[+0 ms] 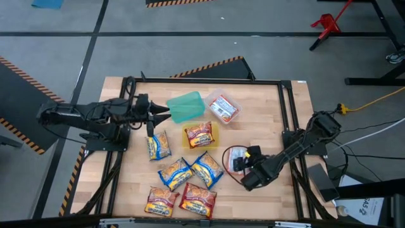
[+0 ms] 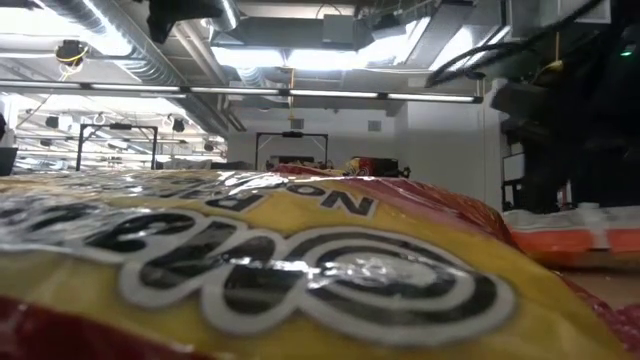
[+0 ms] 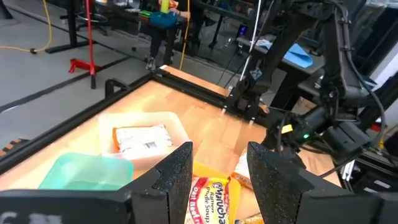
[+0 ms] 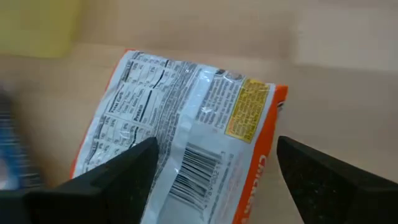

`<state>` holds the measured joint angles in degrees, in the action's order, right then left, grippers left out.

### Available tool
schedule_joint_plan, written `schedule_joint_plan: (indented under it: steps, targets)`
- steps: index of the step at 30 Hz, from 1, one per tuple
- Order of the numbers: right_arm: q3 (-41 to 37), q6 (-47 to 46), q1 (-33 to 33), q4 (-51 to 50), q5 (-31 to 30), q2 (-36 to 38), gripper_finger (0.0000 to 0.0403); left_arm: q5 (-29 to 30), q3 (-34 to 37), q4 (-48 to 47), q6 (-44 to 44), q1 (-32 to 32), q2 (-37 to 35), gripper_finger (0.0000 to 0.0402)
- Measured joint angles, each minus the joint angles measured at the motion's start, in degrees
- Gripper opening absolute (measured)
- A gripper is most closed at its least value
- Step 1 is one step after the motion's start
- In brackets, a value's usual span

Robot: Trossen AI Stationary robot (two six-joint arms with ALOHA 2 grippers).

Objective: Sort Maruchan noodles
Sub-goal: Put the orange noodle pack into the white bin

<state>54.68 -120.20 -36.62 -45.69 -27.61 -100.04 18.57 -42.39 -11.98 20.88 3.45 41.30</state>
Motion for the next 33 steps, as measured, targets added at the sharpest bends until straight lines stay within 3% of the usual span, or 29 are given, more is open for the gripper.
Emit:
schedule_joint_plan:
  steps: [6, 16, 24, 33]
  targets:
    - [-1.7, 1.1, 0.3, 5.9, -0.3, 0.1, 0.0286, -0.3, 0.0, -0.1, -0.9, -0.7, 0.0, 0.0147]
    - [-1.7, 0.7, 0.3, 6.1, 0.3, 0.3, 0.0107, 0.4, 0.0, -0.1, -2.0, -0.7, 0.0, 0.0147]
    - [2.4, 0.7, 0.3, -3.5, 1.8, 0.5, 0.0008, 0.4, 0.0, -0.1, -2.5, -0.7, 0.0, 0.0147]
    - [9.7, 1.6, 0.4, -17.3, 1.2, 0.7, 0.0001, 0.4, 0.0, 0.0, -3.3, -0.7, 0.0, 0.0145]
